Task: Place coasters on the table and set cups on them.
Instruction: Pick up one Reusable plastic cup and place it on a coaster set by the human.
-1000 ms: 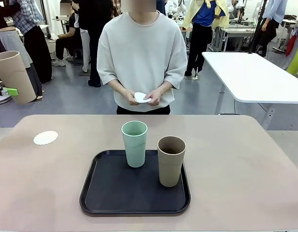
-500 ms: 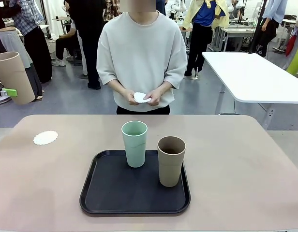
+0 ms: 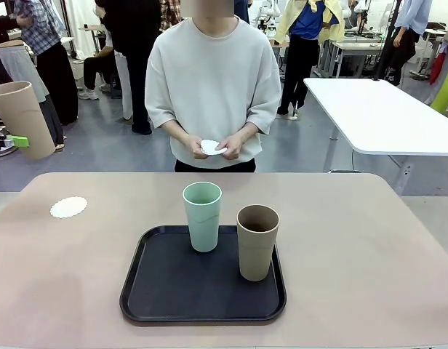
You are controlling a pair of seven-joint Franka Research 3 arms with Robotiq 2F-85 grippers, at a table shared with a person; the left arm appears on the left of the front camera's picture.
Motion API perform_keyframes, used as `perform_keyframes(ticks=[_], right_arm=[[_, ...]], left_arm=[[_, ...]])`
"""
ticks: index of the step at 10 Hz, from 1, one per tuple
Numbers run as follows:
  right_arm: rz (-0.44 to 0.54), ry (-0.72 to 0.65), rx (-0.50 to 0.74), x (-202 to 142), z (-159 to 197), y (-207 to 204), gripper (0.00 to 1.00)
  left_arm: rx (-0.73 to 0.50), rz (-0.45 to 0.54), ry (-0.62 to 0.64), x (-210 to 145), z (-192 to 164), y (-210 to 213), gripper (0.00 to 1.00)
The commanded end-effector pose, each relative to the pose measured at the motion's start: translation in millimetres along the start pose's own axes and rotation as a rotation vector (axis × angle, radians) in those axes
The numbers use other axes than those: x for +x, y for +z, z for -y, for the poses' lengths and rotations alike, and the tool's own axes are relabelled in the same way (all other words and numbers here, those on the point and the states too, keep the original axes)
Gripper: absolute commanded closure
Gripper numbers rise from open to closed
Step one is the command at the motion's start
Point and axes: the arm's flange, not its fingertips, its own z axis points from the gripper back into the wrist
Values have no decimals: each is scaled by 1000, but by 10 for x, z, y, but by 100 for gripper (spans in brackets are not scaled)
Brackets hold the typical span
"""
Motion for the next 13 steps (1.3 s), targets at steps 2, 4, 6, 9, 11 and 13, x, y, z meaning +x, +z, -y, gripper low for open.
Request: perform_keyframes(ticks=[2, 4, 6, 9, 11, 13], right_arm=[[1, 6, 14, -2, -3, 4, 0], [1, 6, 14, -2, -3, 4, 0], [1, 6, 14, -2, -3, 4, 0], [1, 6, 14, -2, -3, 4, 0], [1, 6, 14, -2, -3, 4, 0], [1, 6, 14, -2, -3, 4, 0]], left_arm=[[3, 38, 30, -294, -472, -9, 18], [-11, -4, 55, -529, -587, -33, 18], [-60, -62, 24, -772, -609, -15, 18], [-108, -75, 51, -1142, -617, -47, 18], [-101, -67, 34, -1361, -587, -127, 18], [-92, -61, 31, -1553, -591, -206, 18]])
